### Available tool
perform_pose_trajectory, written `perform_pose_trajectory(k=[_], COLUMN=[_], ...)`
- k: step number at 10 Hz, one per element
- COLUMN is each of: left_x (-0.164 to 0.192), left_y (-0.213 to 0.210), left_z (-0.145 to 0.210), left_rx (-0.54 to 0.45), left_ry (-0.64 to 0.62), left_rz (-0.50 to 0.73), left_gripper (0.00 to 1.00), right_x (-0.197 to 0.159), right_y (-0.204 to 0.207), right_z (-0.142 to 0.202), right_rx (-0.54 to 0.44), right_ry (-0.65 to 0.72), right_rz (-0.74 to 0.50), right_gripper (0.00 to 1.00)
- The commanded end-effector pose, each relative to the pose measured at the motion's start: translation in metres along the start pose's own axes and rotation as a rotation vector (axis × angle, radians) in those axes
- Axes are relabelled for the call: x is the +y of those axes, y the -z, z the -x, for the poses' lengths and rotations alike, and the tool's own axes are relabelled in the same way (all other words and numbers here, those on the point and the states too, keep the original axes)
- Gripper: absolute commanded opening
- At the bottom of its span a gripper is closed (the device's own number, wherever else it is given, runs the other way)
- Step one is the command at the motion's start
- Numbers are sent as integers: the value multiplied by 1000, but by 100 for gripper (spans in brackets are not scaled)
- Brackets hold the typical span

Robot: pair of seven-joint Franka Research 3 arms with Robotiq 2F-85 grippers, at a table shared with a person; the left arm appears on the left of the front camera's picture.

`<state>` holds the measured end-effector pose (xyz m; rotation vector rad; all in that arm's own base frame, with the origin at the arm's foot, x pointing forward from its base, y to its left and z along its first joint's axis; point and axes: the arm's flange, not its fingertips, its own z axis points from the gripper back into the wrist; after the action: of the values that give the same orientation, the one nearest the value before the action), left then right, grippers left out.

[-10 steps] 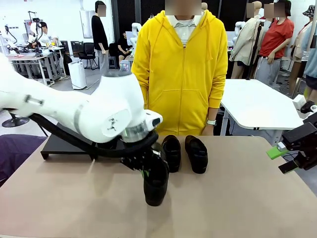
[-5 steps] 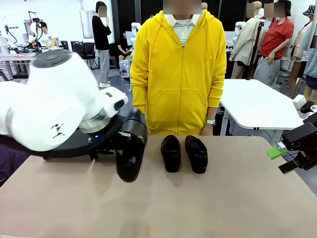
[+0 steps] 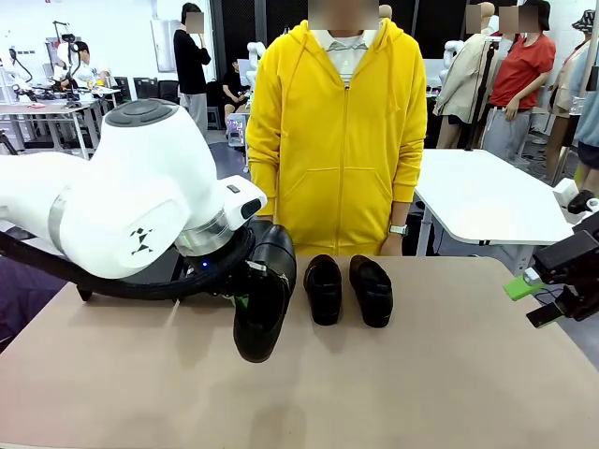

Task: Organize the shoes by placing them on the stand.
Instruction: Place the Shoe from the middle of the table onto the Shoes Stand.

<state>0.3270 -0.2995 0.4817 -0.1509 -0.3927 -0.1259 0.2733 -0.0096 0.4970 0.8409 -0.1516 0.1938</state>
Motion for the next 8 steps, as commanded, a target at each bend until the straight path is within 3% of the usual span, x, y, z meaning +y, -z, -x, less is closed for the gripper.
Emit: perform_pose_trajectory(k=[1,4,6,8], left_x=[7,26,49,64], left_y=[1,-3,4,22], left_z=[-16,-92,-153,-198], left_rx=[67,14,-19,-25], left_ry=[22,40,-147,-133], left_rz=[-17,-14,15,43], left_gripper=[0,0,0,0], right_x=[0,0,0,0], right_y=[-2,-2,-2,-2], right_z=[-3,-3,-3,-3], right_rx=[-2,-2,-2,-2], right_ry=[-25,-25,-25,-25], right_rz=[-11,-11,-11,-11], right_gripper=[100,100,100,100])
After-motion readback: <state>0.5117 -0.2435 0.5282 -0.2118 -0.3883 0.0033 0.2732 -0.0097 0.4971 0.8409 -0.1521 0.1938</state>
